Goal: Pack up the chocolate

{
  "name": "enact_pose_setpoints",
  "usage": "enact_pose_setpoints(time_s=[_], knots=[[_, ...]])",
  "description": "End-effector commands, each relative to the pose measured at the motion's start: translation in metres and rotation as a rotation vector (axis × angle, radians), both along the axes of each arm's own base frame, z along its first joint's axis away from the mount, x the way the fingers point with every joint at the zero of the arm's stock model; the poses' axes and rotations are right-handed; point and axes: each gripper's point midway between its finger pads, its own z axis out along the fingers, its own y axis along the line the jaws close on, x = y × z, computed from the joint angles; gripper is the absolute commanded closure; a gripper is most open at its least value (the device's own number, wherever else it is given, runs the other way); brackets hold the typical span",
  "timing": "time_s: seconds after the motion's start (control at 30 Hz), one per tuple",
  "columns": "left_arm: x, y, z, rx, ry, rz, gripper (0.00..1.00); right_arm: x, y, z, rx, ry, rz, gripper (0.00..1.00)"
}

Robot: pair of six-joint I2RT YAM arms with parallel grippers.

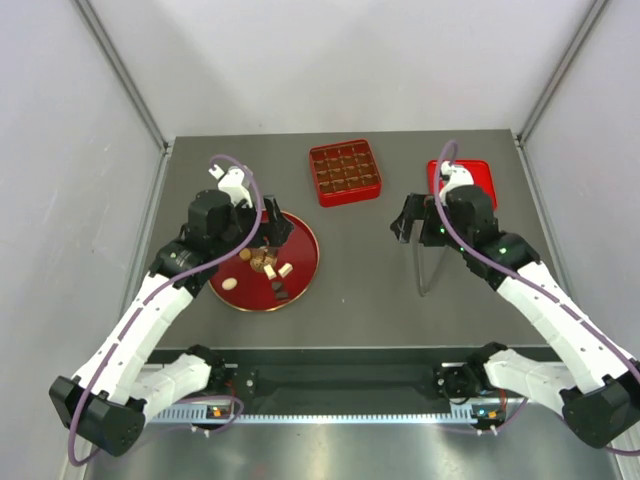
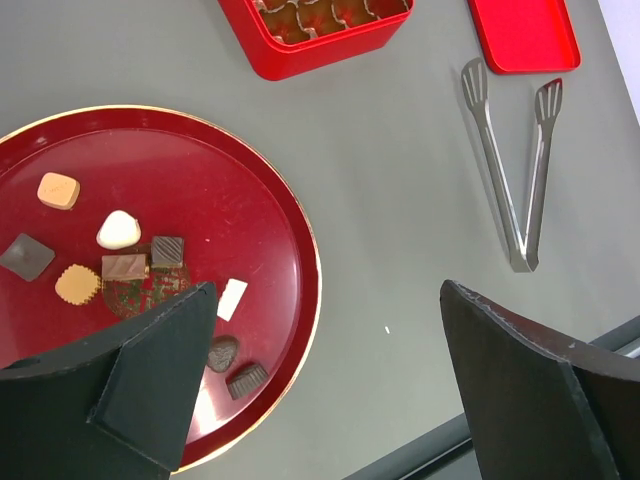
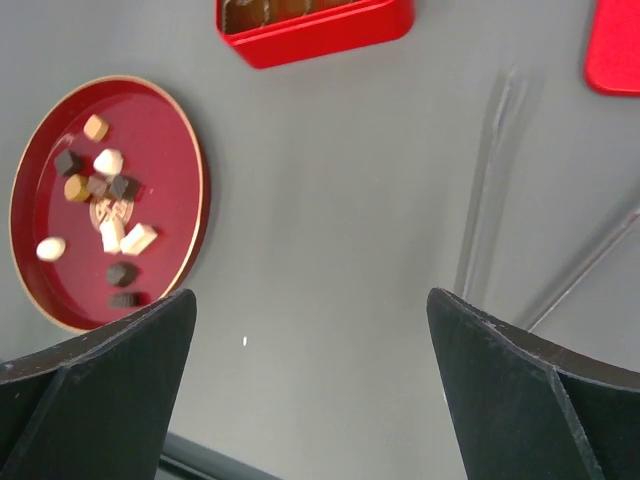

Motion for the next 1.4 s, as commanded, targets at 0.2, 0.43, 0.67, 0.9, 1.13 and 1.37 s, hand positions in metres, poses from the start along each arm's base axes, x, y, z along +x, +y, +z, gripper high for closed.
enact_pose_setpoints(time_s=[0.2, 0.43, 0.67, 0.9, 1.13, 1.37], knots=[[0.002, -0.001, 0.007, -0.023, -0.025, 0.011, 0.03, 0.015, -0.036, 0.011, -0.113, -0.041, -0.180, 0.00], [-0.003, 0.001, -0.002, -0.013, -0.006, 0.013, 0.04, 0.046, -0.054, -0.037, -0.245, 0.065, -0.250, 0.00], [-0.008, 0.006, -0.005, -0.001, -0.021, 0.013, 0.04, 0.071, -0.052, -0.093, -0.279, 0.168, -0.237, 0.16], [-0.012, 0.010, -0.014, 0.020, -0.010, 0.018, 0.03, 0.074, -0.050, -0.148, -0.326, 0.273, -0.215, 0.37], [-0.012, 0.013, -0.014, 0.022, -0.021, 0.032, 0.03, 0.066, -0.054, -0.185, -0.395, 0.342, -0.194, 0.44], [-0.014, 0.015, -0.012, 0.013, -0.039, 0.039, 0.02, 0.055, -0.026, -0.199, -0.403, 0.330, -0.086, 0.63]])
